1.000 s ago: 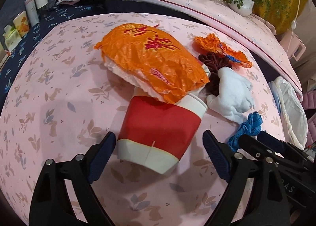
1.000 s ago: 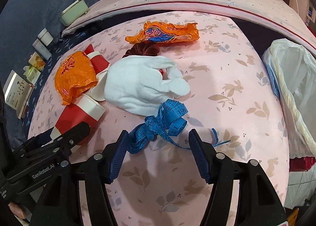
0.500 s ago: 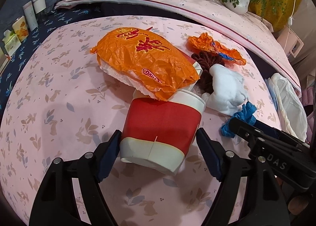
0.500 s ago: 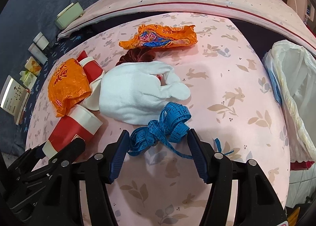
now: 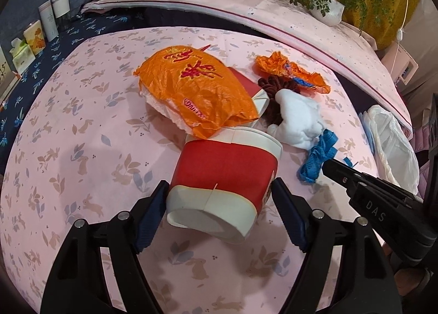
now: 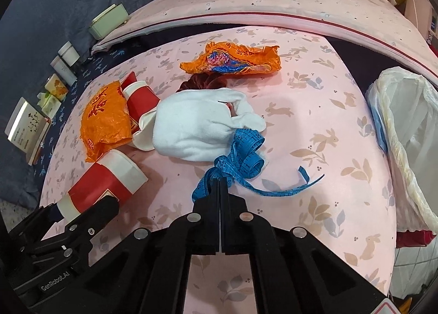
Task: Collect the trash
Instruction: 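Grasp the red-and-white paper cup with the left gripper while the right lifts the tape, then carry the cup and tape over the bin and open both grippers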
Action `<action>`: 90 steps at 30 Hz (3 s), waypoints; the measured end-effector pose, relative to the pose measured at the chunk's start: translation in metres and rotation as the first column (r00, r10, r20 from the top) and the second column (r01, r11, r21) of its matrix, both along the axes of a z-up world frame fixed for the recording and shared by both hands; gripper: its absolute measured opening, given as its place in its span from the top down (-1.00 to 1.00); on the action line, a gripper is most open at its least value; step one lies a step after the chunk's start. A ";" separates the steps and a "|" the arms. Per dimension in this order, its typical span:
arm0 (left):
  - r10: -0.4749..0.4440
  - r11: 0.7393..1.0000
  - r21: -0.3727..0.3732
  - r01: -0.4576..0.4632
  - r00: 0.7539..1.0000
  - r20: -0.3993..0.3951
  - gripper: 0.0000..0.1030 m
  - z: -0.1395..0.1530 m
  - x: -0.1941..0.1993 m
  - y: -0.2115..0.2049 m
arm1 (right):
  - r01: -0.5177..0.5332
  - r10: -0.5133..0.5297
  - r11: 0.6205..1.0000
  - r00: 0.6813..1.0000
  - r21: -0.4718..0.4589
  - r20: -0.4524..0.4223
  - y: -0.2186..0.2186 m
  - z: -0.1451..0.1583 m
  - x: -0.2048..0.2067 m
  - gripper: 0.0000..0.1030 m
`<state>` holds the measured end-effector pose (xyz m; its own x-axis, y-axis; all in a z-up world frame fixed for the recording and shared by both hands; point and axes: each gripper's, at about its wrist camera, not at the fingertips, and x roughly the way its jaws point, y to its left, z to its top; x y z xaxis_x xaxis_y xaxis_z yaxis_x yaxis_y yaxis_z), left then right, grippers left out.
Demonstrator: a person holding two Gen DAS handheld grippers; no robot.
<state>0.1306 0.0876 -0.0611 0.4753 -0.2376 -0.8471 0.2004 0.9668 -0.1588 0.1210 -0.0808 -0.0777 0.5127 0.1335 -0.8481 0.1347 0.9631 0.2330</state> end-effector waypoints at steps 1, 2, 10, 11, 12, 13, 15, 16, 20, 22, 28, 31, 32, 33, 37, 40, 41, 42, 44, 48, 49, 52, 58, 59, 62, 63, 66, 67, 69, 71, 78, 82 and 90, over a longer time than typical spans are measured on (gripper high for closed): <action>-0.001 1.000 -0.002 0.001 1.000 0.004 -0.41 0.003 -0.002 -0.001 | 0.001 -0.001 1.000 1.000 -0.001 0.009 -0.001 0.003 -0.002 0.99; -0.002 1.000 -0.005 0.002 1.000 0.008 -0.40 0.006 -0.003 -0.002 | 0.001 -0.001 1.000 1.000 -0.004 0.019 -0.003 0.007 -0.004 0.99; -0.013 1.000 -0.009 0.014 0.999 0.040 -0.40 0.023 -0.010 -0.014 | 0.045 -0.044 0.999 0.998 -0.023 0.042 -0.023 0.019 -0.006 0.48; -0.014 1.000 -0.008 0.014 0.999 0.042 -0.40 0.024 -0.010 -0.014 | 0.051 -0.051 0.998 0.998 -0.020 0.040 -0.025 0.017 -0.005 0.37; -0.014 1.000 -0.007 0.015 0.999 0.042 -0.40 0.025 -0.010 -0.015 | 0.055 -0.055 0.998 0.998 -0.016 0.036 -0.027 0.015 -0.003 0.28; -0.015 1.000 -0.007 0.015 0.999 0.042 -0.40 0.025 -0.009 -0.016 | 0.054 -0.053 0.999 0.998 -0.010 0.030 -0.029 0.012 0.000 0.28; -0.014 1.000 -0.004 0.014 0.999 0.043 -0.40 0.026 -0.007 -0.017 | 0.038 -0.038 0.999 0.999 0.006 0.013 -0.029 0.005 0.006 0.28; -0.014 1.000 -0.003 0.014 0.999 0.043 -0.40 0.026 -0.007 -0.017 | 0.032 -0.032 0.999 0.999 0.008 0.005 -0.028 0.002 0.009 0.28; -0.010 1.000 0.005 0.009 0.999 0.042 -0.40 0.026 -0.002 -0.019 | 0.003 -0.003 0.999 1.000 0.039 -0.013 -0.023 -0.011 0.015 0.69; -0.007 1.000 0.007 0.006 0.999 0.040 -0.40 0.026 -0.001 -0.020 | -0.002 0.002 1.000 1.000 0.022 -0.011 -0.019 -0.010 0.014 0.94; -0.005 1.000 0.002 0.005 0.999 0.046 -0.40 0.031 -0.001 -0.026 | -0.017 0.017 1.000 0.999 0.008 0.041 -0.020 0.011 0.002 0.98; -0.013 1.000 -0.006 0.013 0.998 0.054 -0.40 0.038 -0.004 -0.033 | -0.016 0.016 1.000 0.997 0.007 0.077 -0.024 0.028 -0.007 0.98; -0.015 1.000 -0.011 0.016 0.998 0.056 -0.40 0.040 -0.005 -0.035 | -0.015 0.015 1.000 0.996 0.003 0.090 -0.025 0.034 -0.009 0.98; -0.019 1.000 -0.017 0.020 0.998 0.060 -0.40 0.043 -0.006 -0.037 | -0.013 0.013 1.000 0.994 -0.002 0.104 -0.027 0.039 -0.012 0.98; -0.041 0.999 -0.026 0.043 0.995 0.090 -0.40 0.058 -0.013 -0.051 | 0.007 -0.005 1.000 0.987 -0.009 0.163 -0.041 0.065 -0.024 0.98; -0.063 0.997 -0.030 0.067 0.991 0.115 -0.40 0.070 -0.016 -0.065 | 0.031 -0.030 1.000 0.979 -0.003 0.204 -0.055 0.082 -0.033 0.98; -0.071 0.997 -0.031 0.076 0.990 0.123 -0.40 0.074 -0.017 -0.070 | 0.041 -0.040 0.999 0.975 -0.002 0.217 -0.060 0.088 -0.036 0.98; -0.080 0.996 -0.032 0.085 0.988 0.130 -0.40 0.078 -0.018 -0.076 | 0.051 -0.049 0.999 0.972 -0.001 0.231 -0.065 0.094 -0.039 0.98; -0.100 0.994 -0.035 0.106 0.985 0.144 -0.40 0.086 -0.019 -0.088 | 0.070 -0.068 0.998 0.964 -0.001 0.256 -0.075 0.105 -0.044 0.98; -0.145 0.987 -0.038 0.154 0.973 0.179 -0.40 0.102 -0.020 -0.116 | 0.117 -0.107 0.993 0.949 -0.016 0.297 -0.100 0.123 -0.054 0.98; -0.157 0.985 -0.040 0.167 0.970 0.185 -0.40 0.105 -0.020 -0.123 | 0.129 -0.116 0.991 0.945 -0.024 0.304 -0.107 0.127 -0.056 0.98; -0.193 0.978 -0.039 0.206 0.958 0.210 -0.40 0.115 -0.019 -0.149 | 0.169 -0.149 0.985 0.935 -0.034 0.323 -0.129 0.137 -0.063 0.98; -0.270 0.957 -0.041 0.288 0.930 0.248 -0.40 0.131 -0.023 -0.200 | 0.256 -0.230 0.966 0.911 -0.034 0.341 -0.179 0.149 -0.077 0.98; -0.284 0.952 -0.040 0.303 0.925 0.253 -0.40 0.132 -0.024 -0.209 | 0.271 -0.244 0.962 0.907 -0.033 0.343 -0.188 0.149 -0.079 0.98; -0.319 0.940 -0.039 0.340 0.911 0.263 -0.40 0.135 -0.026 -0.235 | 0.309 -0.280 0.950 0.897 -0.033 0.342 -0.210 0.149 -0.086 0.98; -0.332 0.935 -0.039 0.353 0.907 0.261 -0.40 0.135 -0.026 -0.245 | 0.319 -0.289 0.947 0.894 -0.035 0.342 -0.216 0.149 -0.087 0.98; -0.363 0.921 -0.045 0.386 0.897 0.253 -0.41 0.133 -0.025 -0.266 | 0.347 -0.315 0.937 0.888 -0.039 0.334 -0.234 0.145 -0.090 0.98; -0.376 0.916 -0.045 0.398 0.893 0.249 -0.41 0.132 -0.025 -0.274 | 0.357 -0.326 0.933 0.887 -0.038 0.328 -0.240 0.142 -0.090 0.98; -0.396 0.907 -0.048 0.418 0.888 0.233 -0.41 0.128 -0.024 -0.287 | 0.370 -0.342 0.929 0.886 -0.032 0.314 -0.250 0.137 -0.091 0.98; -0.405 0.904 -0.046 0.425 0.886 0.226 -0.42 0.124 -0.023 -0.297 | 0.376 -0.352 0.927 0.887 -0.022 0.300 -0.257 0.132 -0.090 0.98; -0.385 0.918 -0.012 0.397 0.896 0.223 -0.64 0.116 -0.018 -0.310 | 0.397 -0.381 0.918 0.886 -0.007 0.265 -0.269 0.118 -0.090 0.83; -0.362 0.928 -0.010 0.374 0.906 0.219 -0.65 0.113 -0.015 -0.303 | 0.411 -0.396 0.912 0.878 0.002 0.269 -0.270 0.117 -0.093 0.53; -0.308 0.948 -0.015 0.319 0.926 0.219 -0.65 0.111 -0.009 -0.280 | 0.391 -0.372 0.920 0.885 -0.013 0.280 -0.255 0.123 -0.088 0.38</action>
